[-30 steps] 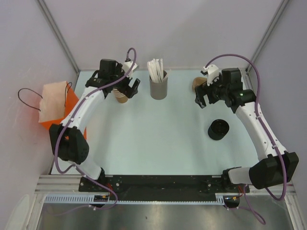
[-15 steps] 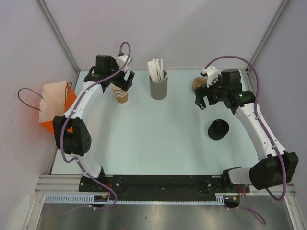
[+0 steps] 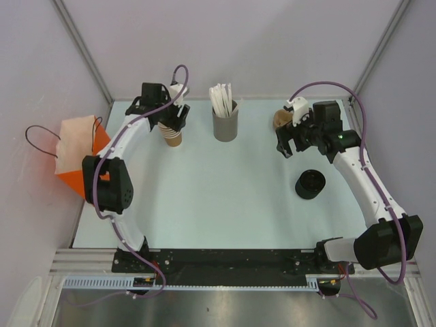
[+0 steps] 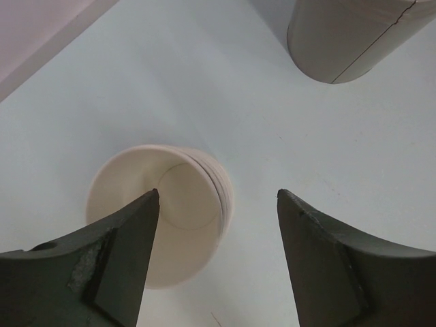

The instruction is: Pack the takeout coffee

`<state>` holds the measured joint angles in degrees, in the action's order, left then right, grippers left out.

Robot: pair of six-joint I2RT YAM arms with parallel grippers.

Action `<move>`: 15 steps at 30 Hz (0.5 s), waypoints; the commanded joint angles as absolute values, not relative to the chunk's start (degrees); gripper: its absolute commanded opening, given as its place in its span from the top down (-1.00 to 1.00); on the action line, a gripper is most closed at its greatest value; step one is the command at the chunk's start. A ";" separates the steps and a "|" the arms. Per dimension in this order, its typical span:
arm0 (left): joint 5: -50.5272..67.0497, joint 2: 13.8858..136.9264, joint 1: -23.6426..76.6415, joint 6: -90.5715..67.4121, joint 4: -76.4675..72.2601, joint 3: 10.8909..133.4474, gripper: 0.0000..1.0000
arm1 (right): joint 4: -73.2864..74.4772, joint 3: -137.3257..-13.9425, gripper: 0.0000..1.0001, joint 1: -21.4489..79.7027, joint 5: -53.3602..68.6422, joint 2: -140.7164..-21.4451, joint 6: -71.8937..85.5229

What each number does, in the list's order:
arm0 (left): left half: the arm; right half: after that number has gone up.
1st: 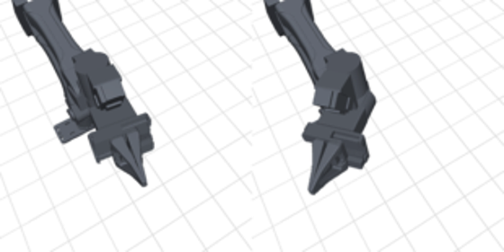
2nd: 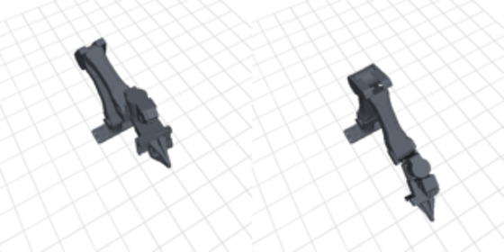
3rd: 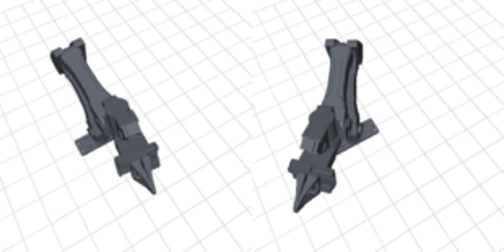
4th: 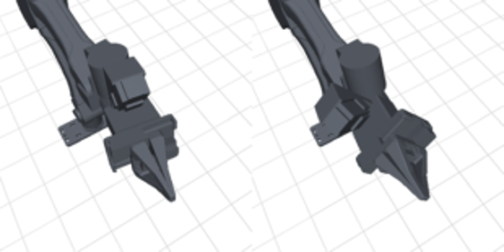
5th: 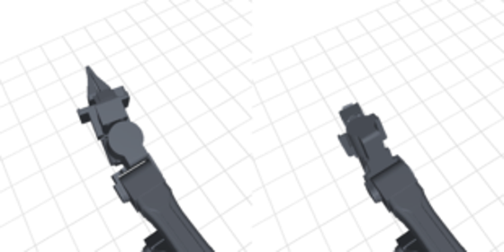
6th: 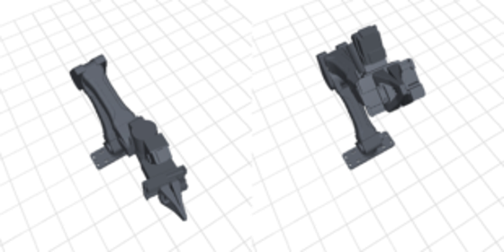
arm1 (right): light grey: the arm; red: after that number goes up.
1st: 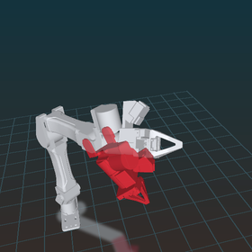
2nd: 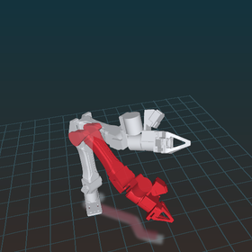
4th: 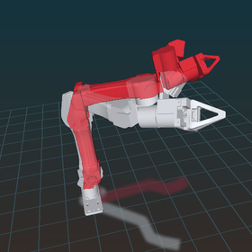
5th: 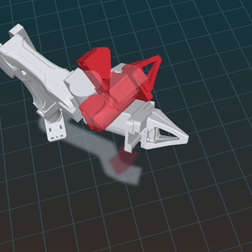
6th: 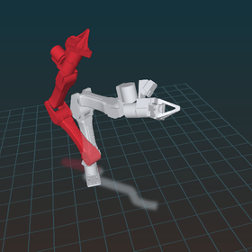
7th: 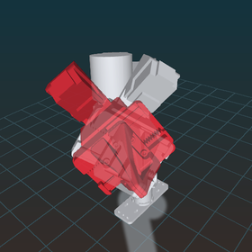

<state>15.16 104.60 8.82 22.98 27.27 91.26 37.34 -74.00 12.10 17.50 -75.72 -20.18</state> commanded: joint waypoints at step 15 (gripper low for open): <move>17.66 106.70 6.59 23.38 29.00 95.62 -0.14 | 35.16 -73.65 -0.99 11.78 18.54 -74.27 -20.83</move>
